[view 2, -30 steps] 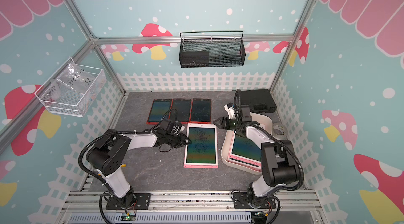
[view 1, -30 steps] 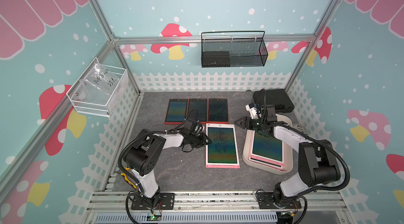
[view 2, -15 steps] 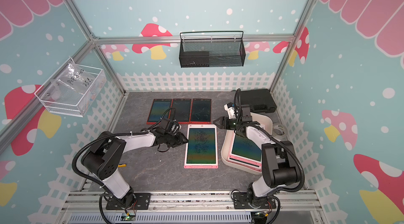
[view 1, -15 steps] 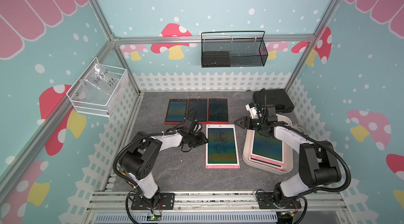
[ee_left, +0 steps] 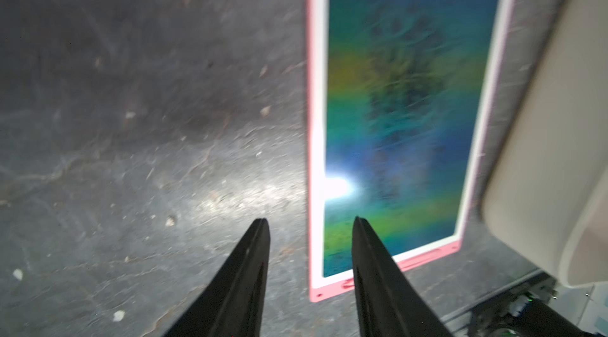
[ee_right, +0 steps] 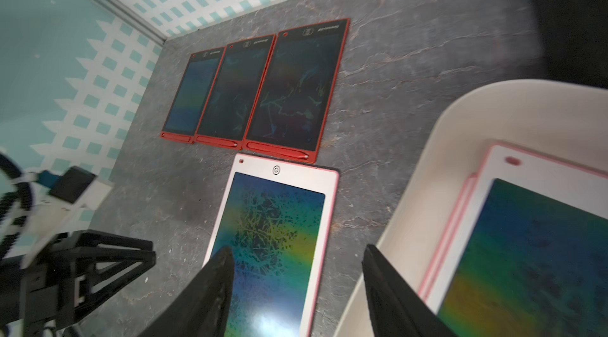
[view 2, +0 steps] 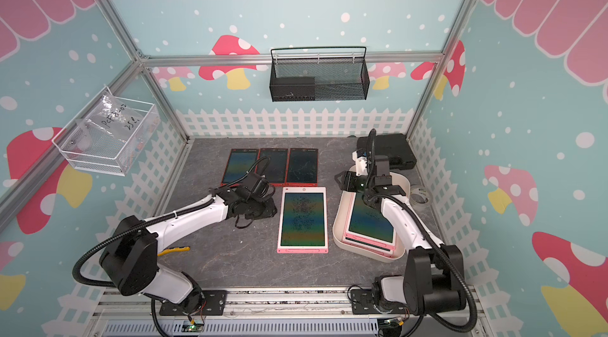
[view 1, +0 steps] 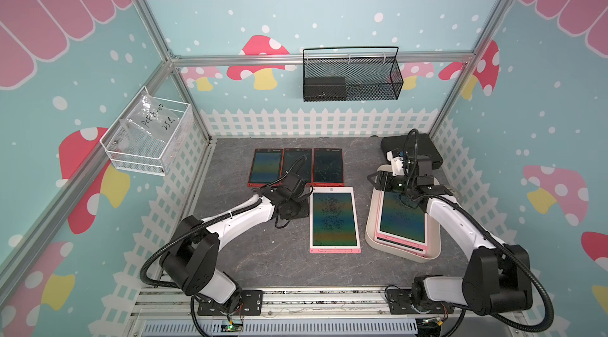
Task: Take out the writing tablet from the storage box
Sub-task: Place the writing tablet at the center of the board.
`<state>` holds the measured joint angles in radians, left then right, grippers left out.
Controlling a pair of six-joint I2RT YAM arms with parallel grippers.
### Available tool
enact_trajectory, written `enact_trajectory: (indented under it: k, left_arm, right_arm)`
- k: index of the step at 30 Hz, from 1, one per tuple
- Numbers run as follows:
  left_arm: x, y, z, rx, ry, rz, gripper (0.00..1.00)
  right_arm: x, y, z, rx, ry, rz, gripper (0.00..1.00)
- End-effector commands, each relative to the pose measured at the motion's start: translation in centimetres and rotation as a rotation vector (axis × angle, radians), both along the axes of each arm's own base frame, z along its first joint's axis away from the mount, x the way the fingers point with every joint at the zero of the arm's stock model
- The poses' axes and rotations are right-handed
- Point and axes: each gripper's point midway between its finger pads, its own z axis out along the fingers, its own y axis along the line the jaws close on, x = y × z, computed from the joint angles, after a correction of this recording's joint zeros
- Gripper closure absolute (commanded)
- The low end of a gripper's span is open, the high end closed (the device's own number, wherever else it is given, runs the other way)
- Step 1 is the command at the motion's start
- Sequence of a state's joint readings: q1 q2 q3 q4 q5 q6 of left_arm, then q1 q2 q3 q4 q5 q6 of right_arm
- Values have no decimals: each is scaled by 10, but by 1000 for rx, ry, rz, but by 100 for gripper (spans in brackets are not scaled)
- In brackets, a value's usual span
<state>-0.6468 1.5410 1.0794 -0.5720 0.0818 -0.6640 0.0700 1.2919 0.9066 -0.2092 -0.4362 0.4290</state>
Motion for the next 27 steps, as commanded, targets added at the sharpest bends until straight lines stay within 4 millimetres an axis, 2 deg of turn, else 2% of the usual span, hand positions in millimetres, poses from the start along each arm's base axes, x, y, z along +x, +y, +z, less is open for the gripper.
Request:
enact_trajectory:
  k: [1,4,7,10,16,23,27]
  left_arm:
    - [12,-35,37,-11,-88,-84,54]
    - [17,-88,48,-32,-97,-205,53]
    - [23,-135,42,-35,-83,-301,53]
    - [30,-170,32,-37,-66,-376,54]
    - [46,-197,15,-17,-58,-429,54]
    - [47,-218,6,-73,-42,-488,54]
    - [44,-227,0,-107,-17,-512,54]
  right_arm:
    - [-10,-42,1,-83,21,-134,34]
    - [-22,-69,-9,-115,53,-208,31]
    - [-34,-94,-24,-154,100,-295,29]
    - [-42,-103,-35,-168,130,-329,29]
    - [-56,-119,-71,-221,245,-400,28]
    - [-69,-149,-92,-335,356,-539,27]
    - [-69,-155,-100,-360,392,-561,26]
